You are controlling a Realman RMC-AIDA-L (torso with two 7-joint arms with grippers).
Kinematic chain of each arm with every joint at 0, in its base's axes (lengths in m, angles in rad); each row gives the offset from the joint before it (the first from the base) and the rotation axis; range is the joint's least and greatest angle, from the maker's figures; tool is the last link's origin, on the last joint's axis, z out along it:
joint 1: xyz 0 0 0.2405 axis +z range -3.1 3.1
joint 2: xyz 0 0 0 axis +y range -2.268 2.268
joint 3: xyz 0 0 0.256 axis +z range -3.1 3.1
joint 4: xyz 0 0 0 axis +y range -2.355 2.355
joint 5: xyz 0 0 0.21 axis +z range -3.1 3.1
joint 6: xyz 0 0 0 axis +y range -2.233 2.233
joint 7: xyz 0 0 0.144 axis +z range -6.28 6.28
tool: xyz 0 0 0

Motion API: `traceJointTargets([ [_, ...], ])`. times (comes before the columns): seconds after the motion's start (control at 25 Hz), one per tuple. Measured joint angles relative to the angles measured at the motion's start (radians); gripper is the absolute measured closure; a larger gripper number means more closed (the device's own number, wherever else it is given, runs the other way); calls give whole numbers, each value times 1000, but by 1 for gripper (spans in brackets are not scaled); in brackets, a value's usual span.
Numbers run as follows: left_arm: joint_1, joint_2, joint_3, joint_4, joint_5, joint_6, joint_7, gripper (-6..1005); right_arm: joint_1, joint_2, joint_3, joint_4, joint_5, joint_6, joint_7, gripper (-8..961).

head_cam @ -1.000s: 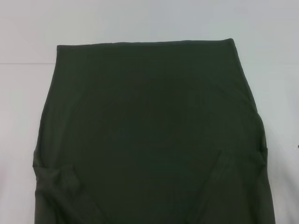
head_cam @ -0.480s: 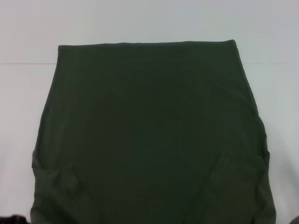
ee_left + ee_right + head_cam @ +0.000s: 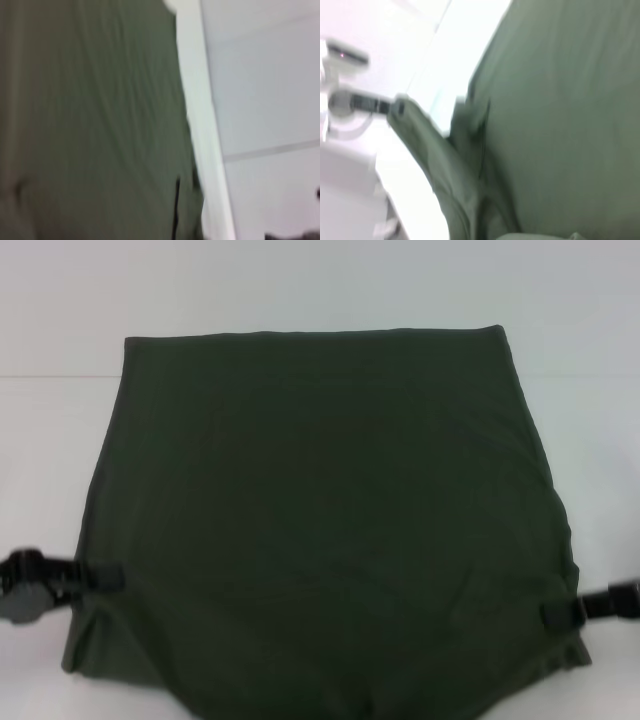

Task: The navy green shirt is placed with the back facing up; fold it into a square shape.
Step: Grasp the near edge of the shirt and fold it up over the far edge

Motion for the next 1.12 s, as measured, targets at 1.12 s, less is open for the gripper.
traceJointTargets([
  [1.12, -3, -125, -10, -122, -417, -480, 280, 951, -68, 86, 29, 209, 471, 734, -208, 889],
])
